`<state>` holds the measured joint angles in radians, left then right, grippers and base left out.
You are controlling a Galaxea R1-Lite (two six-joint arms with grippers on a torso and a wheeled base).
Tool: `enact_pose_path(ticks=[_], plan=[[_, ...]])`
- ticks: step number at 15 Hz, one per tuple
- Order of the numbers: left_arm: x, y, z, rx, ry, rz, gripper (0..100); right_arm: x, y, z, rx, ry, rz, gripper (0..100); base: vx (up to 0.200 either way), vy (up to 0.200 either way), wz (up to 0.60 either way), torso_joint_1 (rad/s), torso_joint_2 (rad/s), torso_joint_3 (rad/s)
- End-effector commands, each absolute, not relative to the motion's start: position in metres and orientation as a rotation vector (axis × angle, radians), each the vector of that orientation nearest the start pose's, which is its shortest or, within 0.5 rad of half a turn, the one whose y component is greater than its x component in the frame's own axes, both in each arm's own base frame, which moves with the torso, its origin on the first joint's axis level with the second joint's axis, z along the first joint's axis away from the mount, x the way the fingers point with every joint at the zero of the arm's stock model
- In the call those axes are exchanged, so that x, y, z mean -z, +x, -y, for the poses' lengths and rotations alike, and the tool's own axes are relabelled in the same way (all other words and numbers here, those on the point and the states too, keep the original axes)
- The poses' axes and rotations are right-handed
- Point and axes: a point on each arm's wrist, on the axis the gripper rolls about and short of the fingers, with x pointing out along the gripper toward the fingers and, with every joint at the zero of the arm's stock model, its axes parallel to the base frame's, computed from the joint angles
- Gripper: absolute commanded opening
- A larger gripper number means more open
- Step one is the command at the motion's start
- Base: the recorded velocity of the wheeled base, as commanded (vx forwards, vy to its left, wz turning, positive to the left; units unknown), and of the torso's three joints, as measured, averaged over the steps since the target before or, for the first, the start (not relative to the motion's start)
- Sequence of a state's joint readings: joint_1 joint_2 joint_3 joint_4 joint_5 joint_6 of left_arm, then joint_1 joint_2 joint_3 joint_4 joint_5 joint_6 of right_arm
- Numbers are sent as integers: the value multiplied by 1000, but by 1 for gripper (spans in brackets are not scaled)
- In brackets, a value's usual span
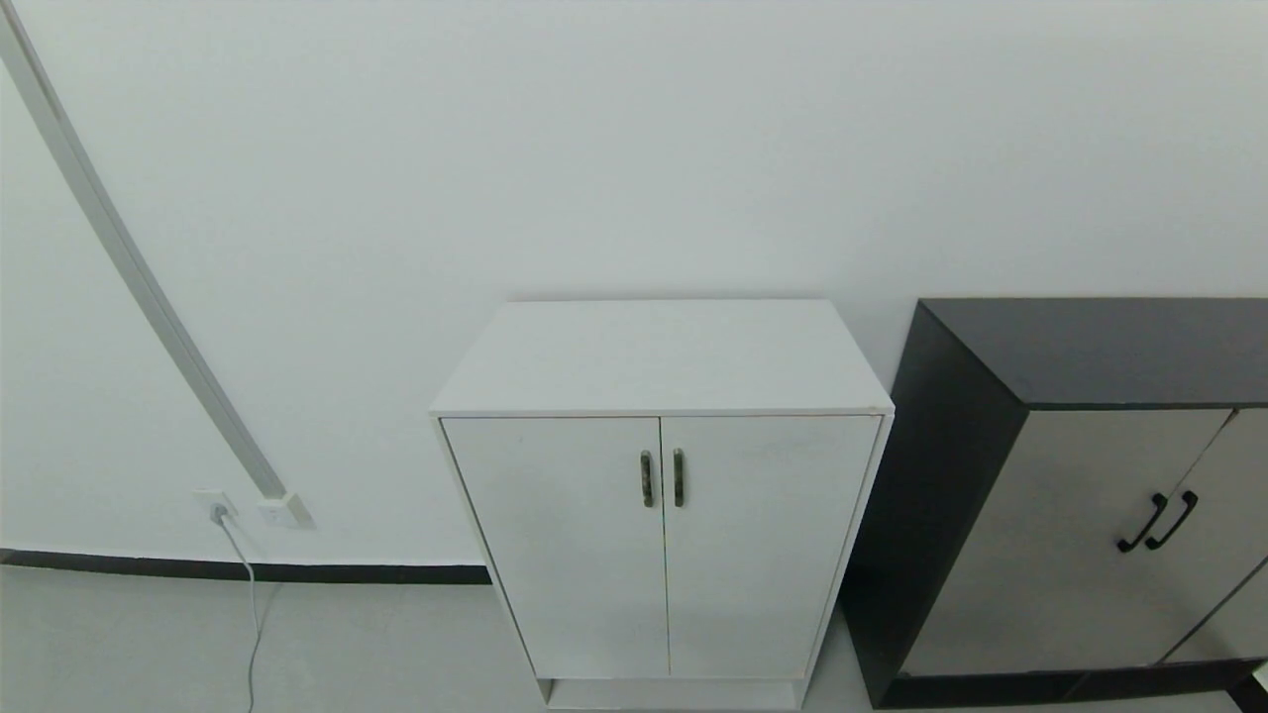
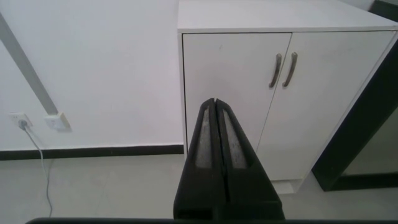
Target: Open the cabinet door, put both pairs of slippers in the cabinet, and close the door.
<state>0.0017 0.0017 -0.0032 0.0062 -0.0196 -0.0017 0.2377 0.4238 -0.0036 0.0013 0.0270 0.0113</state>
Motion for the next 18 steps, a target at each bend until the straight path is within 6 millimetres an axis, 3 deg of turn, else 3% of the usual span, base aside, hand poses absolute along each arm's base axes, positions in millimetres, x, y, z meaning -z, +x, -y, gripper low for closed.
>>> enact_pose_path(ticks=[1,5,11,14,18], plan=[[-76,-23,0,18,-2,-5,0,-79,4,-1,-249,-25,-347,0,0,0,0,0,0,0],[-76,-23,0,18,-2,-5,0,-78,-7,0,-100,4,-204,0,0,0,0,0,0,0],[-76,-23,0,18,-2,-5,0,-76,-22,0,-34,20,-16,0,0,0,0,0,0,0],[-76,-23,0,18,0,-5,0,-77,-23,2,75,88,12,0,0,0,0,0,0,0],[-76,-23,0,18,0,-5,0,-77,-23,2,72,82,11,0,0,0,0,0,0,0]])
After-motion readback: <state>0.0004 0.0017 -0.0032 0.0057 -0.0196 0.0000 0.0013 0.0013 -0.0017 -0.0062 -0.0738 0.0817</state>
